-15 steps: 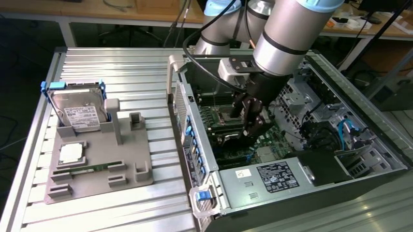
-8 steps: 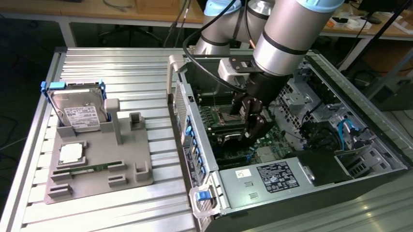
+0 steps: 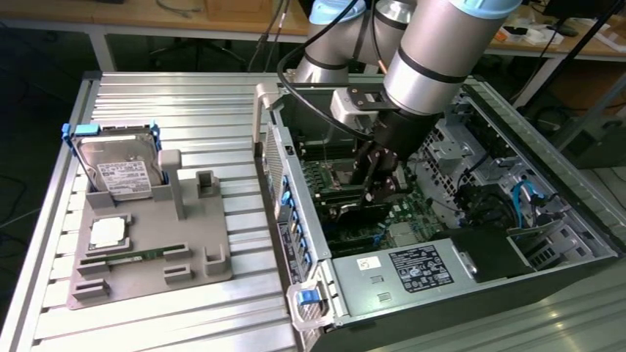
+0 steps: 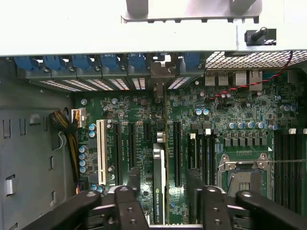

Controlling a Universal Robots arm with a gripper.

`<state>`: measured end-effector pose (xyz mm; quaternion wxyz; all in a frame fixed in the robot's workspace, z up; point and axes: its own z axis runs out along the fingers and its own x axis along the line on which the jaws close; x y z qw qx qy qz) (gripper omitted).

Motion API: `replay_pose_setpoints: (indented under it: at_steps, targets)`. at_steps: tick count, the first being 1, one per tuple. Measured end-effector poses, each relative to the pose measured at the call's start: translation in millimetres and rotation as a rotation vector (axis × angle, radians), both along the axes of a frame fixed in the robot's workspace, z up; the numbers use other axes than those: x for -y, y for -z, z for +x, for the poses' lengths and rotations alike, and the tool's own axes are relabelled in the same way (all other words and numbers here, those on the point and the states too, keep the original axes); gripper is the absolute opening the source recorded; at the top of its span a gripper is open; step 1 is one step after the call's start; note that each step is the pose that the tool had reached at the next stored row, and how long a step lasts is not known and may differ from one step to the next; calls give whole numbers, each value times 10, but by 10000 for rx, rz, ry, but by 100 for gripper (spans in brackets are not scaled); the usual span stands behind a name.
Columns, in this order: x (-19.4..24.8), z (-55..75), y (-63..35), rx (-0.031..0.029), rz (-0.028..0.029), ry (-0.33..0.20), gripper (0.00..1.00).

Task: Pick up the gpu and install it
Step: 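Insert the gpu into the slot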

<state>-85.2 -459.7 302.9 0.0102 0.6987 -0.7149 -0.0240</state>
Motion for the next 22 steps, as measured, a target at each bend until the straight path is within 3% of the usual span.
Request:
replay_pose_setpoints:
  at_steps: [2, 5, 7, 11, 22]
  targets:
    - [0, 0, 0, 0, 0, 0, 39]
    - [0, 0, 0, 0, 0, 0, 33]
    - [0, 0, 0, 0, 0, 0, 21]
    - [0, 0, 0, 0, 0, 0, 11]
    - [0, 0, 0, 0, 0, 1, 11]
